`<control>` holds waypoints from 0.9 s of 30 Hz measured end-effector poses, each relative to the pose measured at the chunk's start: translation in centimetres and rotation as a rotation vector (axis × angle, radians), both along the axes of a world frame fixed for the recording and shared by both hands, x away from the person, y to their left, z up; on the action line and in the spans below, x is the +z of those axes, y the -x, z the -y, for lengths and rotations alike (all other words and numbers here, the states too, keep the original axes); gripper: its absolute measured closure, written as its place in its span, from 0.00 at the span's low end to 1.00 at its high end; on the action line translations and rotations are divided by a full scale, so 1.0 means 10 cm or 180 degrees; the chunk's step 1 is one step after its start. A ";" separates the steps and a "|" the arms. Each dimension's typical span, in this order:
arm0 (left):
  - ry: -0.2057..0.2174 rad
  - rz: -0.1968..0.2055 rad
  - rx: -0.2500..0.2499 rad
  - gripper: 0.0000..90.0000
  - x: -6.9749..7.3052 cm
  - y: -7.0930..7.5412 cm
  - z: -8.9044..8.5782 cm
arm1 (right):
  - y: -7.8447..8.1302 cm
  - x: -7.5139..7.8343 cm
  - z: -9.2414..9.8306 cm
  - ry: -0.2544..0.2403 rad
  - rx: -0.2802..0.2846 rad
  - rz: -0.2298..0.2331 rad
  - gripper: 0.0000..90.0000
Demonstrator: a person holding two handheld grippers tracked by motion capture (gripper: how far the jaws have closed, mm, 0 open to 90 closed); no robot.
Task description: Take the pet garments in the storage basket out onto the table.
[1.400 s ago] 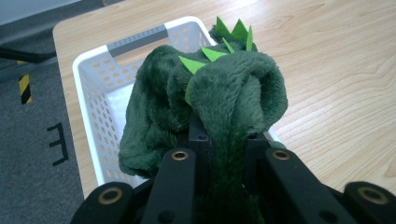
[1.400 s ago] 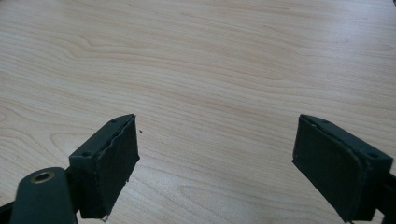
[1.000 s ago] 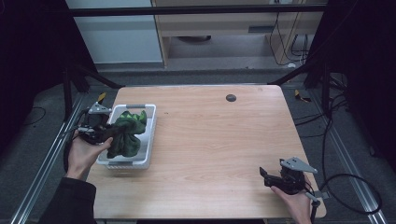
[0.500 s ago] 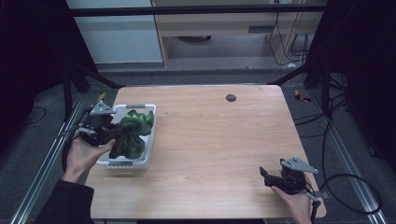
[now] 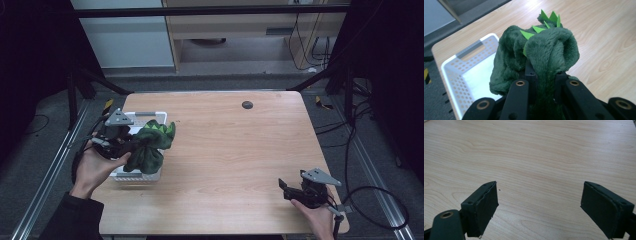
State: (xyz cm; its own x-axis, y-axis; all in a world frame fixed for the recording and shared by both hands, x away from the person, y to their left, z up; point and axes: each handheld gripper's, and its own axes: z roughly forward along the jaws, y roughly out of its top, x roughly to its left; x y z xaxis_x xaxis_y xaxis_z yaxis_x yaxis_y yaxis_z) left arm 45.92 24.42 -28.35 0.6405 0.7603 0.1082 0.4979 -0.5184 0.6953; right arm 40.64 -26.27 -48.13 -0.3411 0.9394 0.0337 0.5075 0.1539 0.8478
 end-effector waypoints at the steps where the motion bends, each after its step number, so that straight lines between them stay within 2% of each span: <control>1: -0.0012 -0.0004 -0.0032 0.89 0.00 0.01 0.03 | 0.00 0.00 0.00 0.0003 -0.0001 0.0002 0.16; 18: -0.0057 -0.0036 -0.0408 0.88 -0.01 0.07 0.44 | 0.01 0.01 0.00 -0.0032 -0.0004 -0.0007 0.16; 27: -0.0013 -0.0052 -0.0516 0.88 -0.04 0.07 0.58 | 0.01 0.01 0.00 -0.0018 0.0000 0.0018 0.16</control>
